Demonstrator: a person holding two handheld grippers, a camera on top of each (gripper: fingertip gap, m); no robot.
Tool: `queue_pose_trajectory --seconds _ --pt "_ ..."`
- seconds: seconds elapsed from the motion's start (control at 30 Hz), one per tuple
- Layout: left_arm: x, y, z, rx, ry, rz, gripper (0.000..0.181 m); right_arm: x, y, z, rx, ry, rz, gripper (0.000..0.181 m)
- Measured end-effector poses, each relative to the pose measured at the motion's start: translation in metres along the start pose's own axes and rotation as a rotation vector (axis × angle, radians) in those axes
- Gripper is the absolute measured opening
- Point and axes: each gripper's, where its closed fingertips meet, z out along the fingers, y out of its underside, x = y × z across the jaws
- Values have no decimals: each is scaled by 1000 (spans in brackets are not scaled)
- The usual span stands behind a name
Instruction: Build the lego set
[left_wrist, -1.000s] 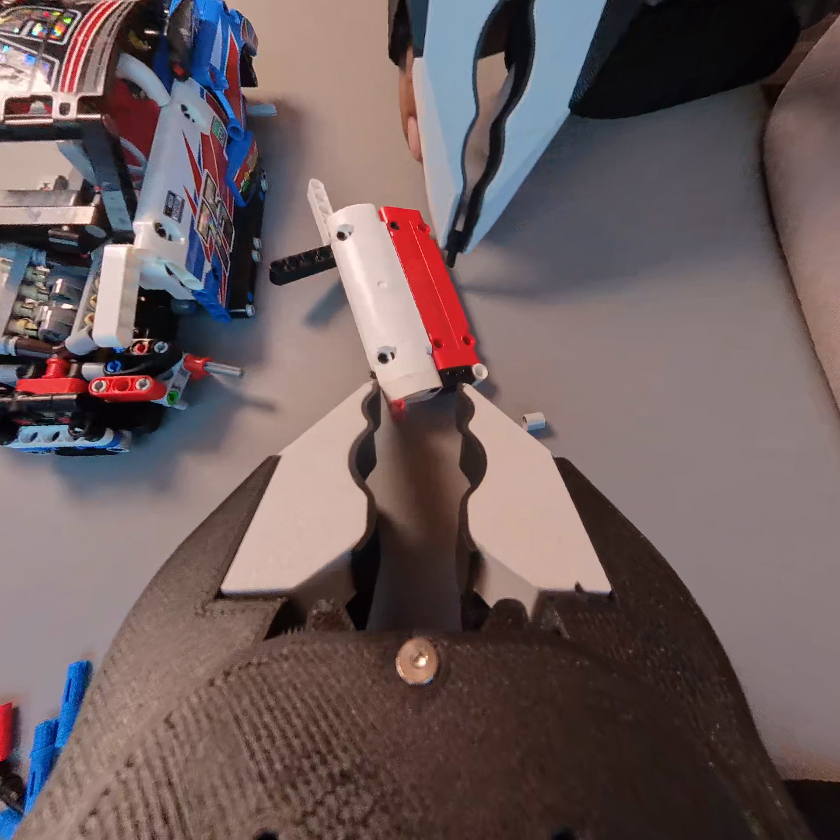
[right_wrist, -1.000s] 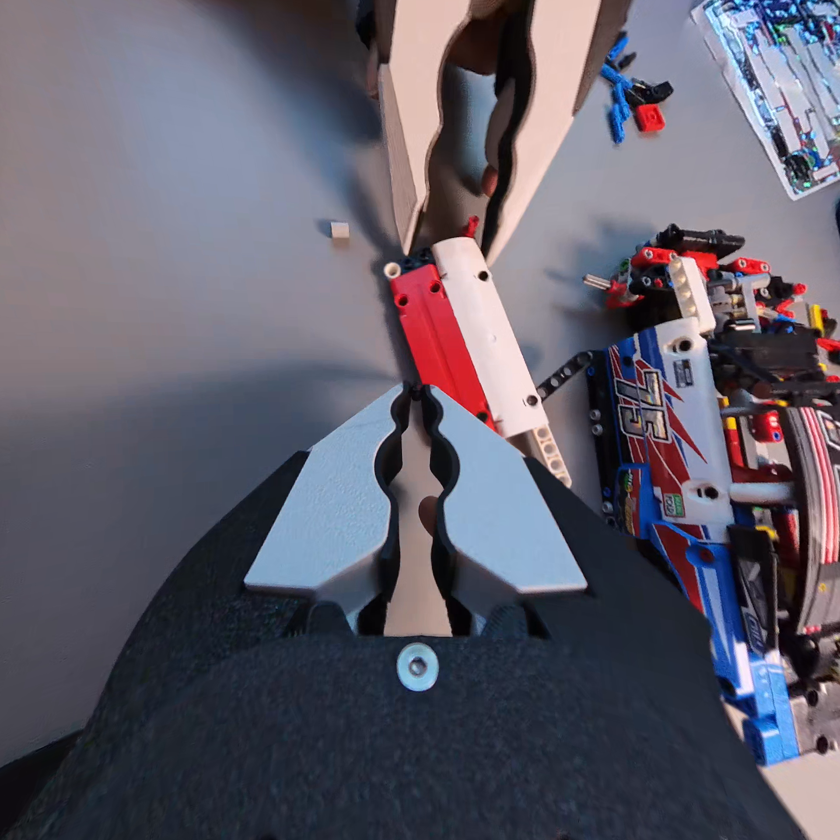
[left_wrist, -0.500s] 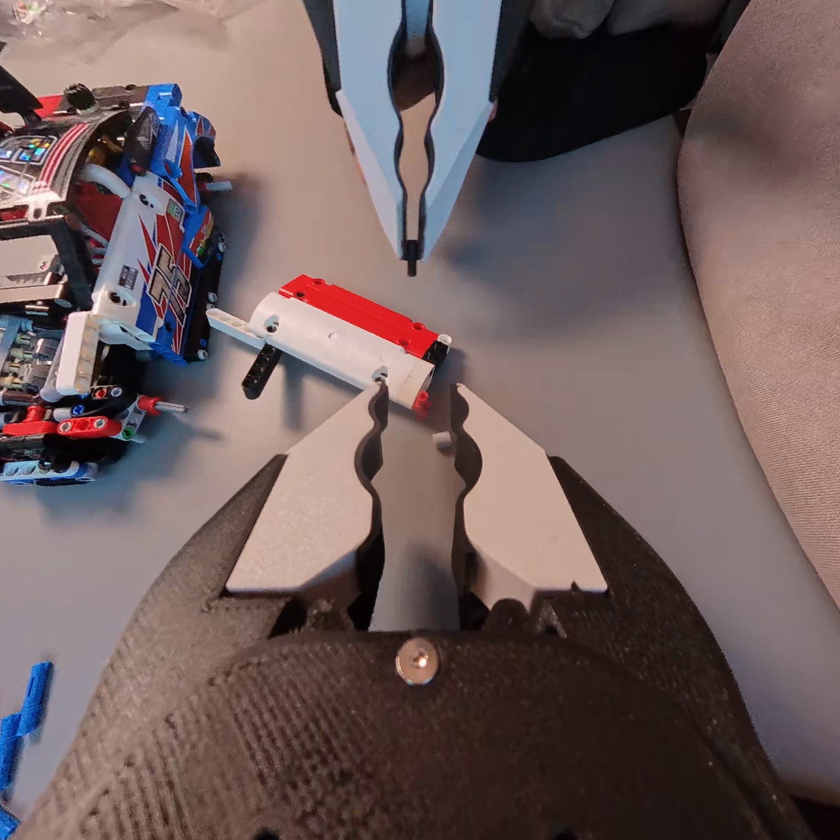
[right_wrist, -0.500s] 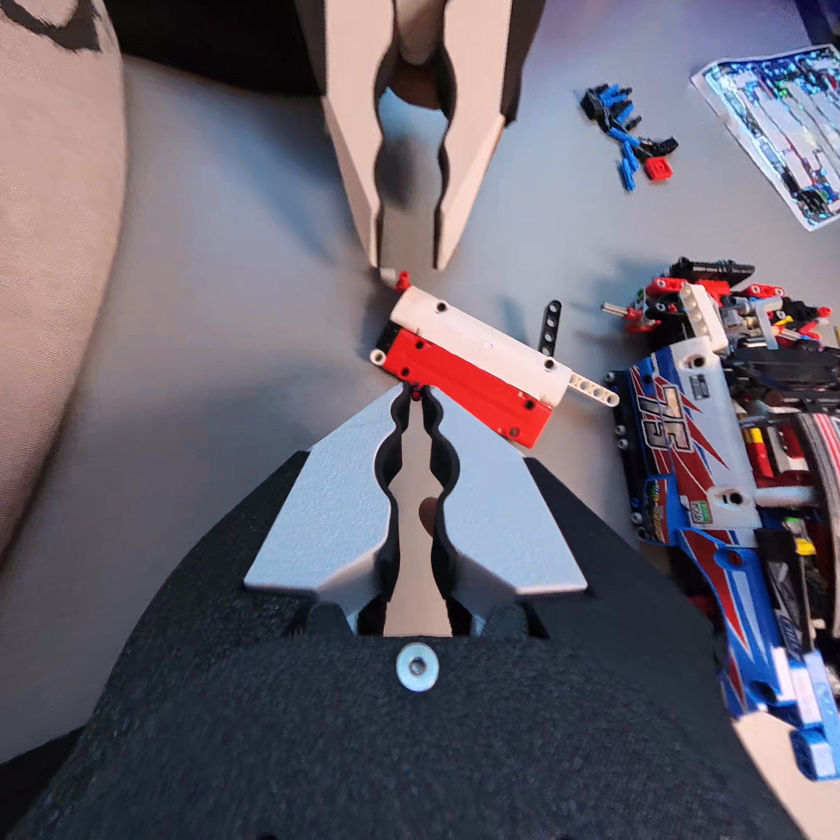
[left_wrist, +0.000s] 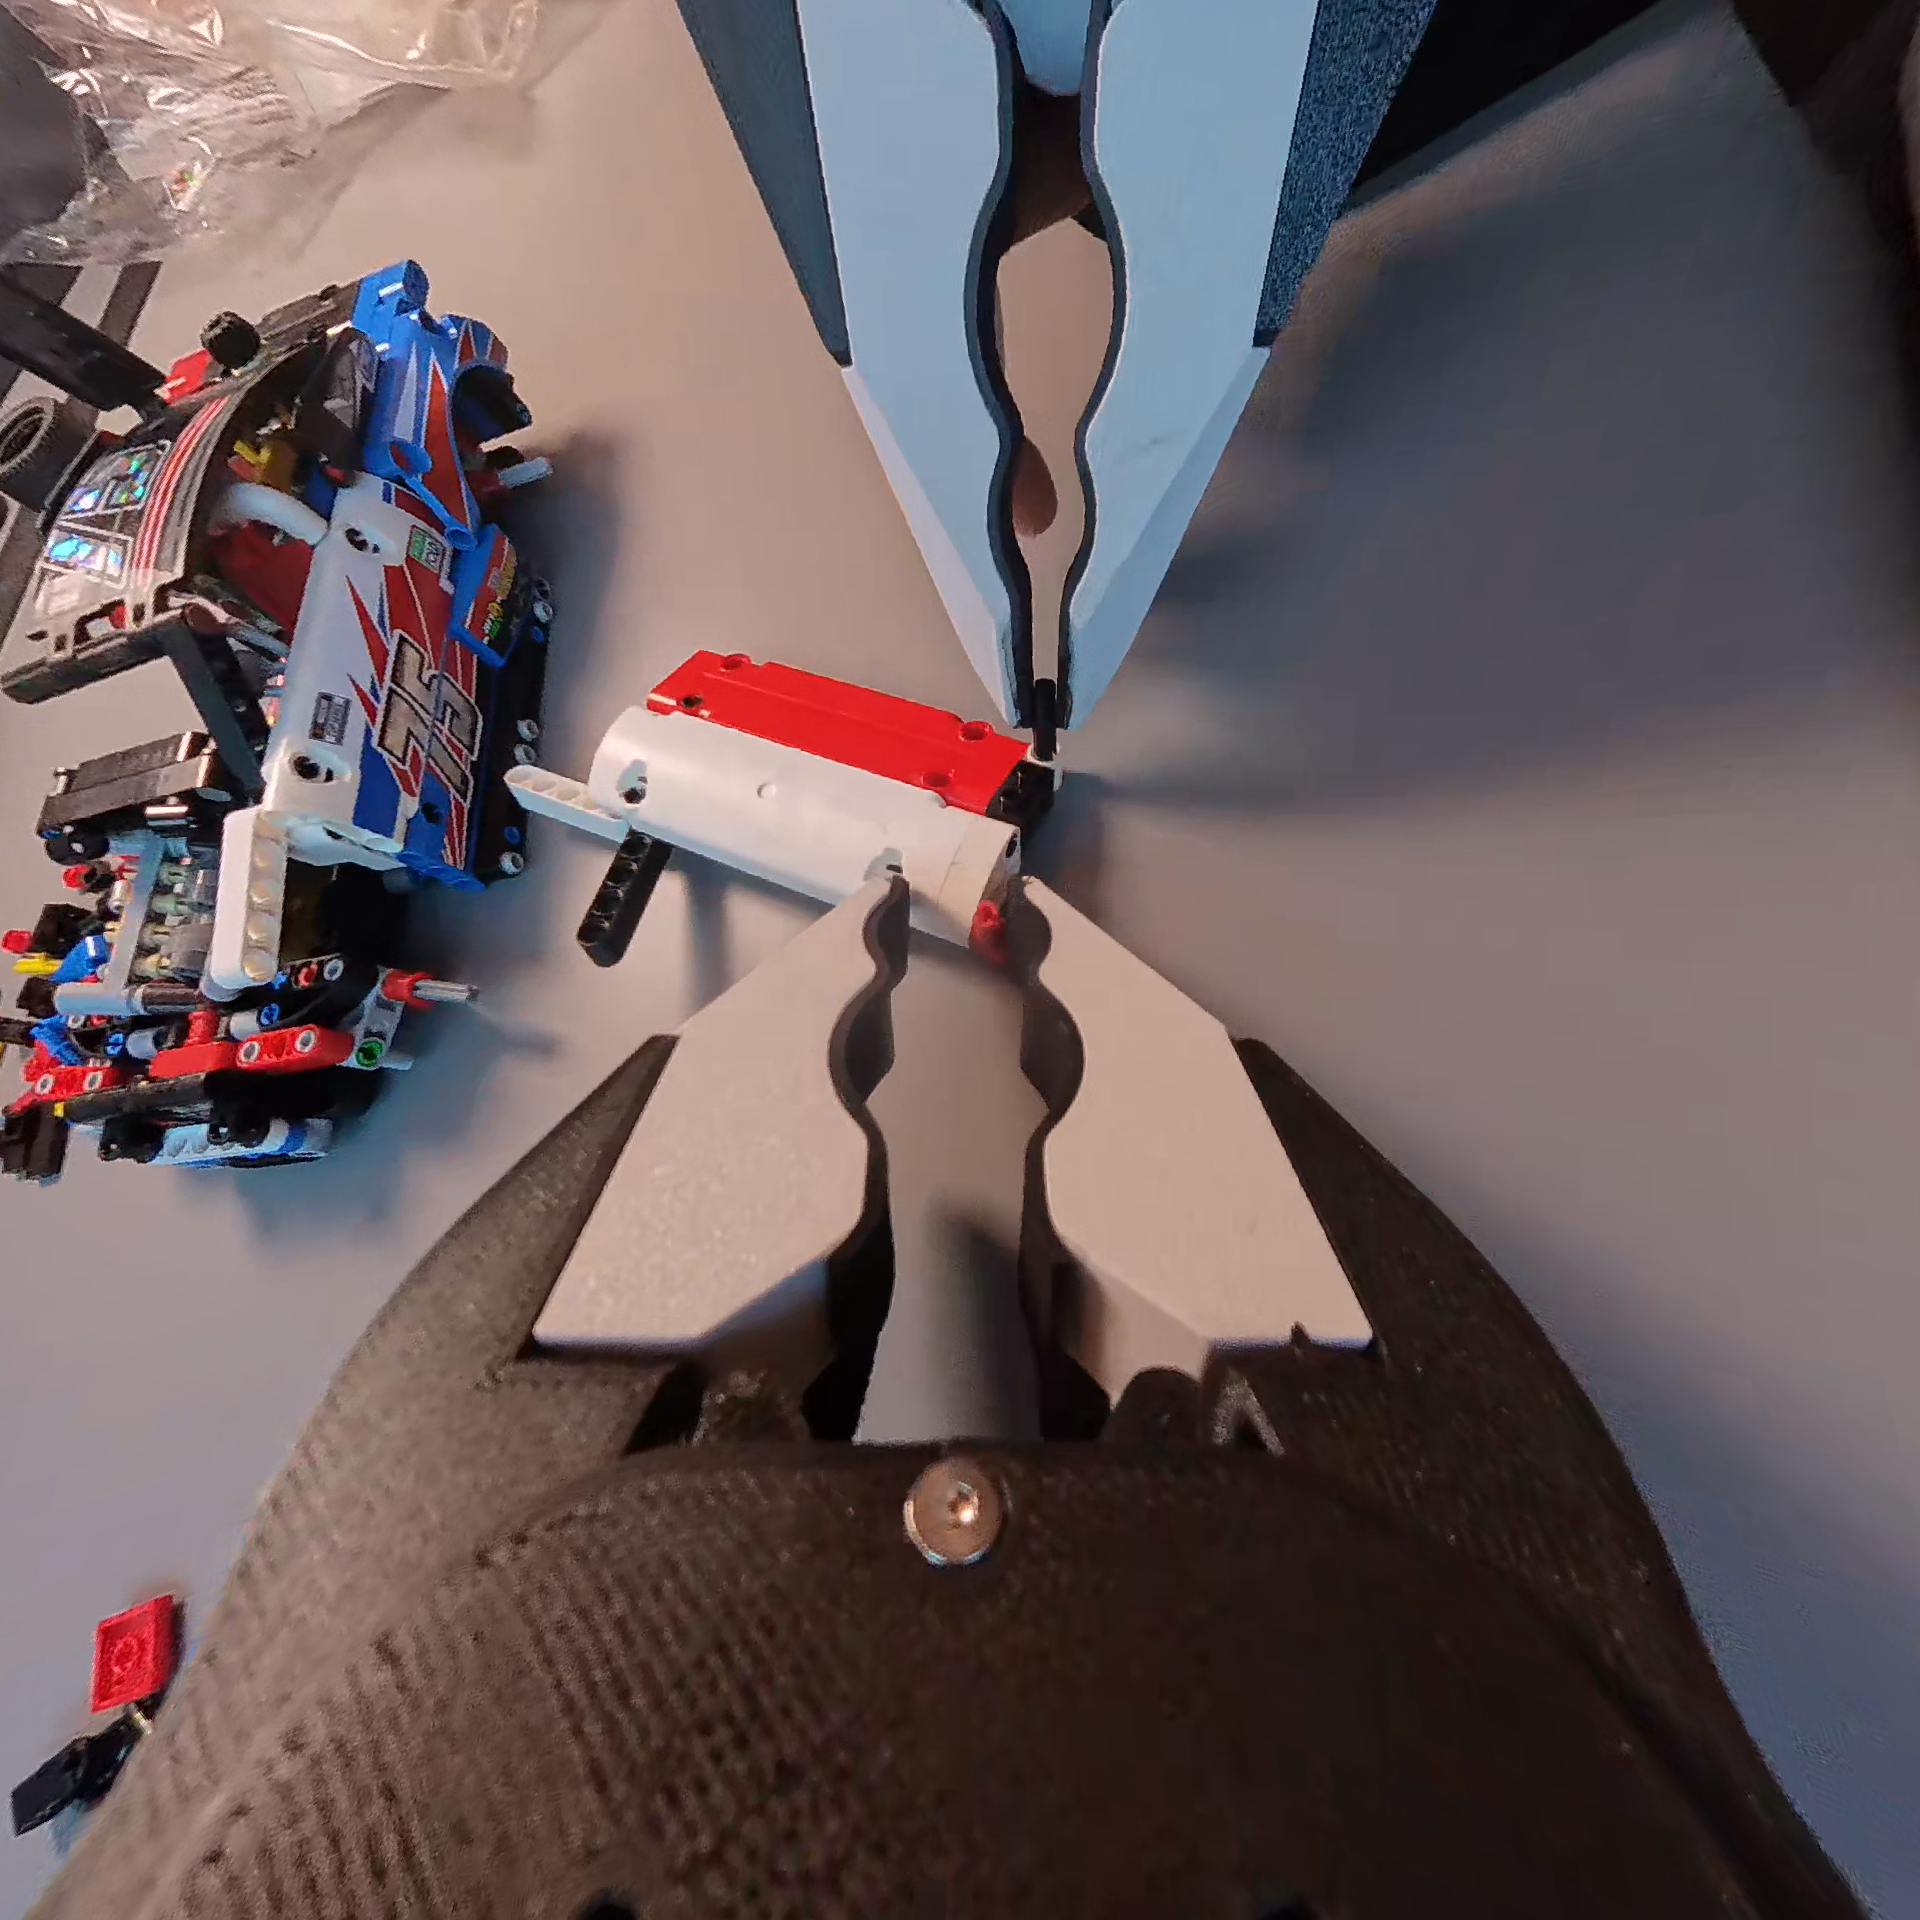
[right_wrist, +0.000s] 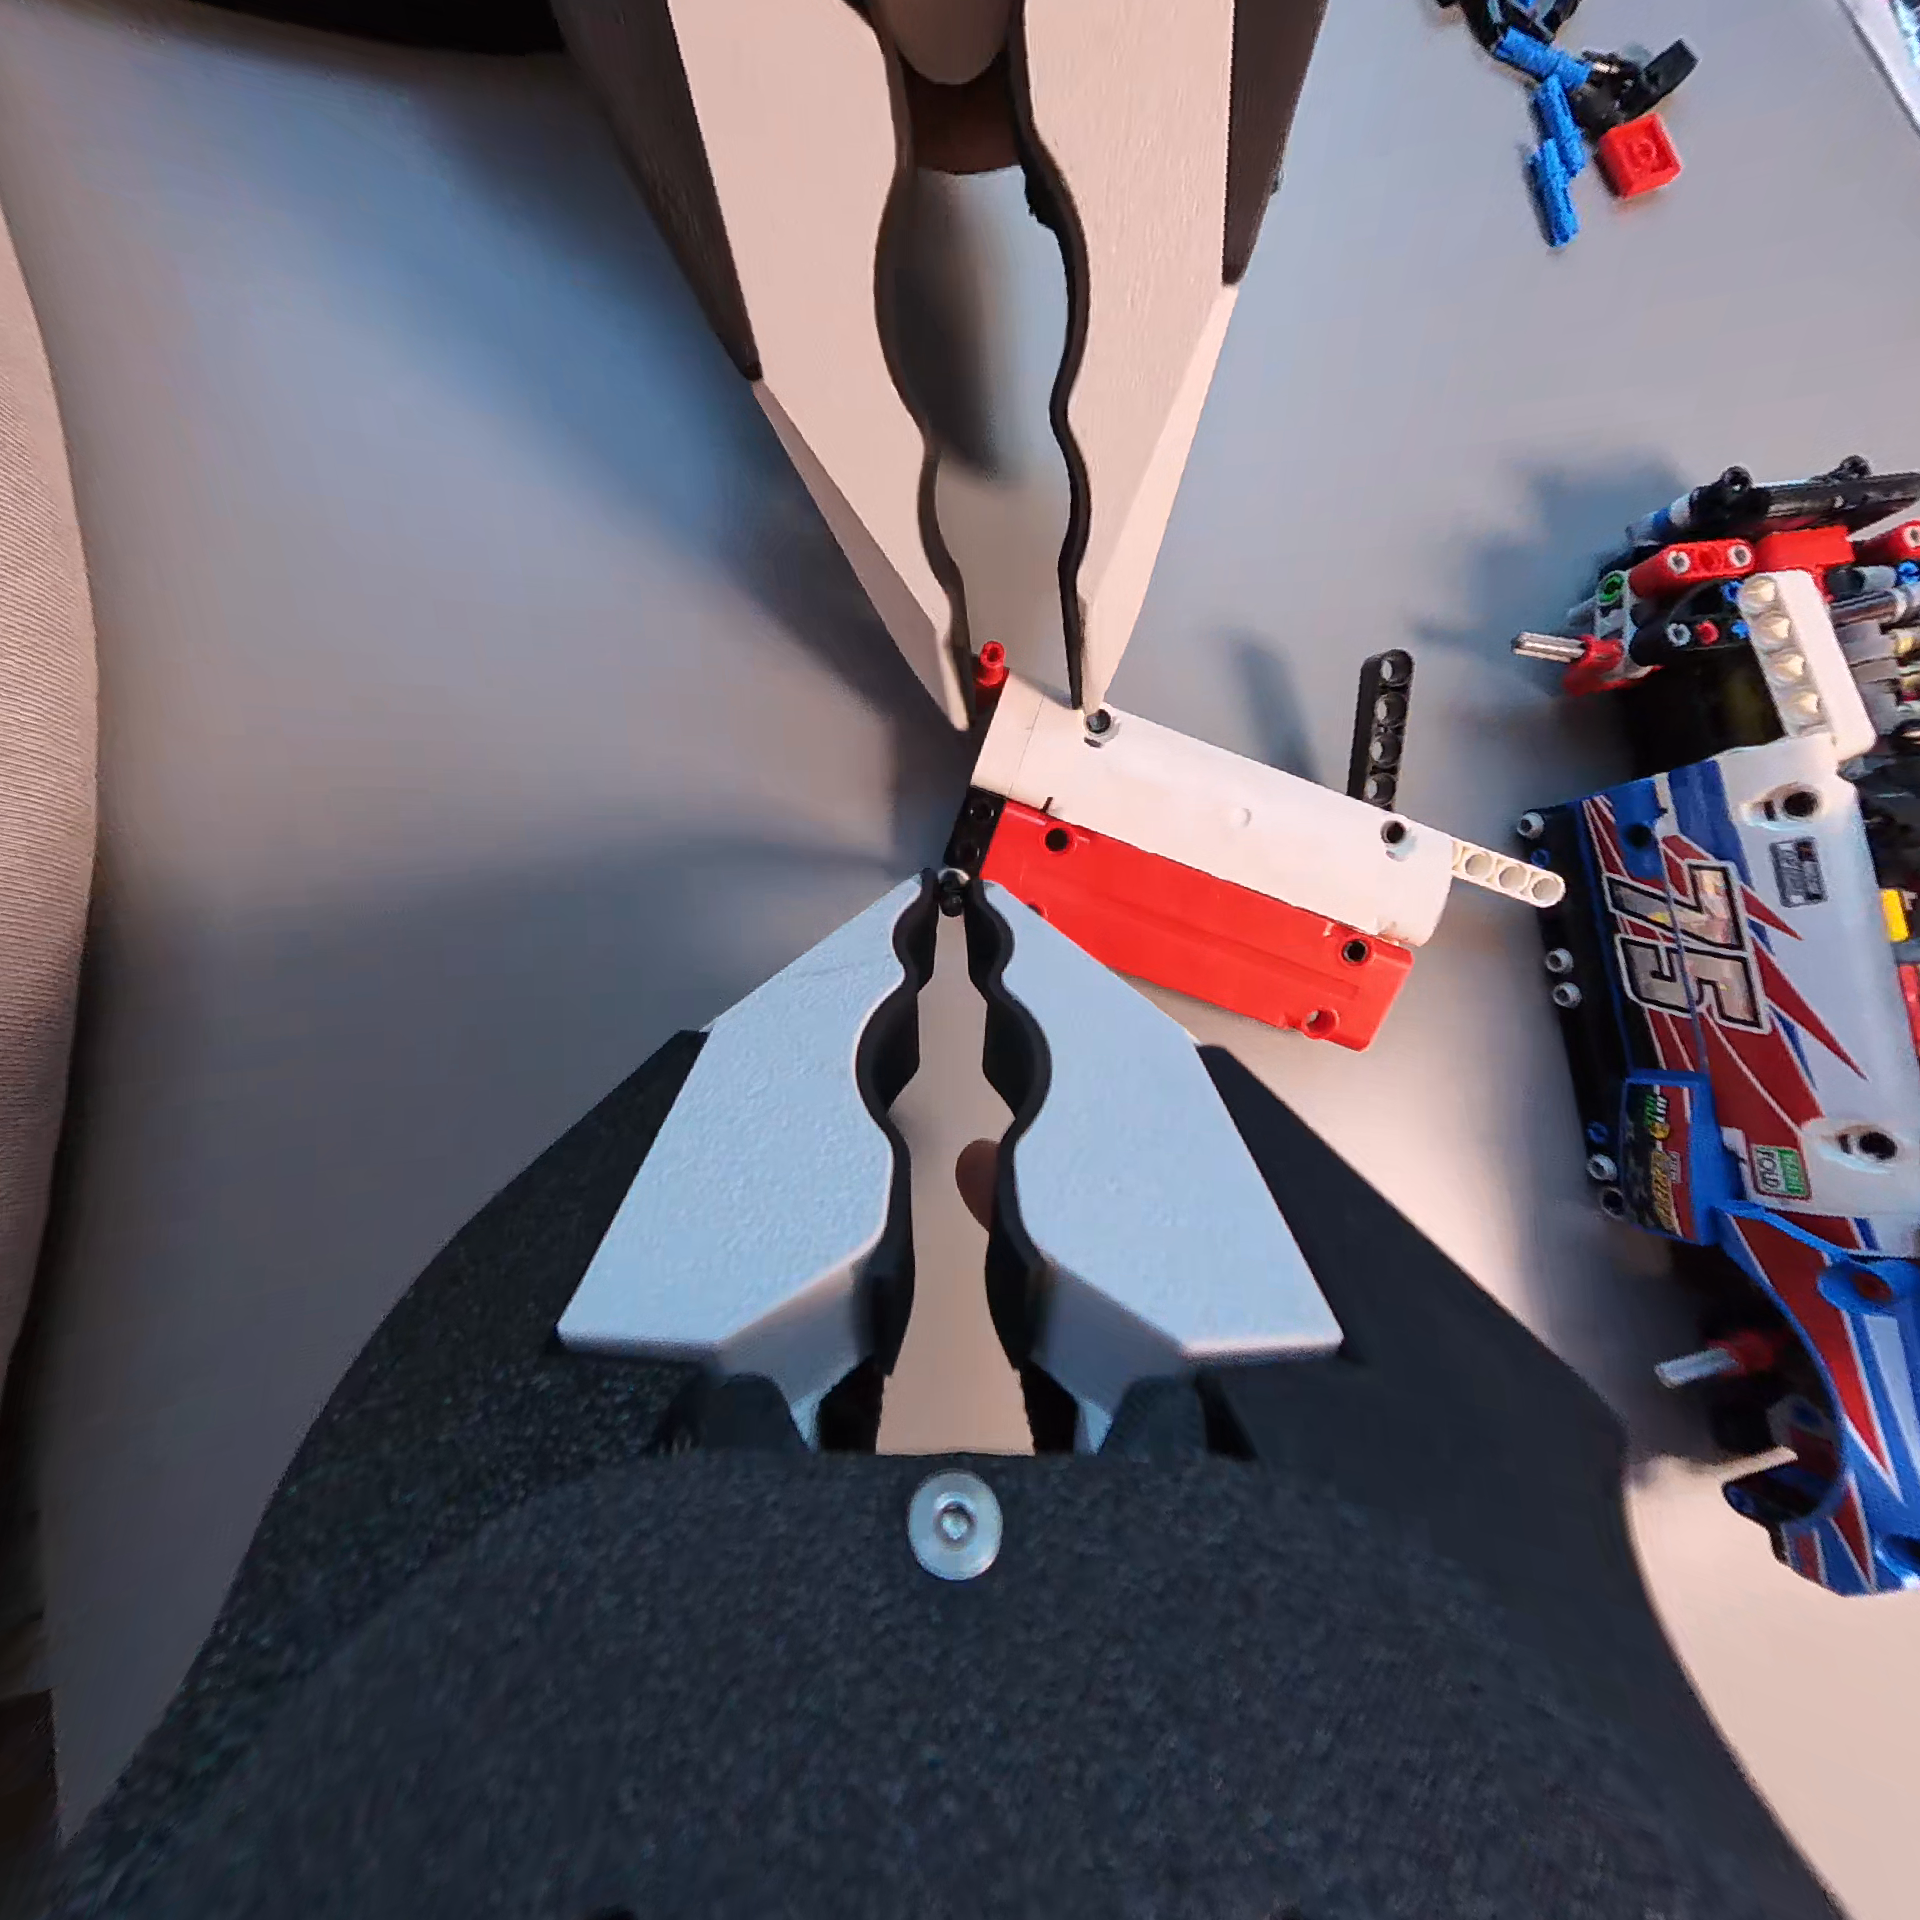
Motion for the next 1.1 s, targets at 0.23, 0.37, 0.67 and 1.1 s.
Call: queue_pose_trajectory --seconds 0.23,0.37,0.67,1.1 --pt "3 -2 2 -12 -22 31 16 -1 1 -2 -42 30 3 2" --pt "2 -1 2 -18 -28 24 16 -1 4 -2 -62 38 11 2" --pt "2 -2 2 -30 -51 34 11 -6 4 -1 -58 40 40 2" --pt "1 -4 2 -17 -70 -19 2 -4 3 0 -293 42 49 1"
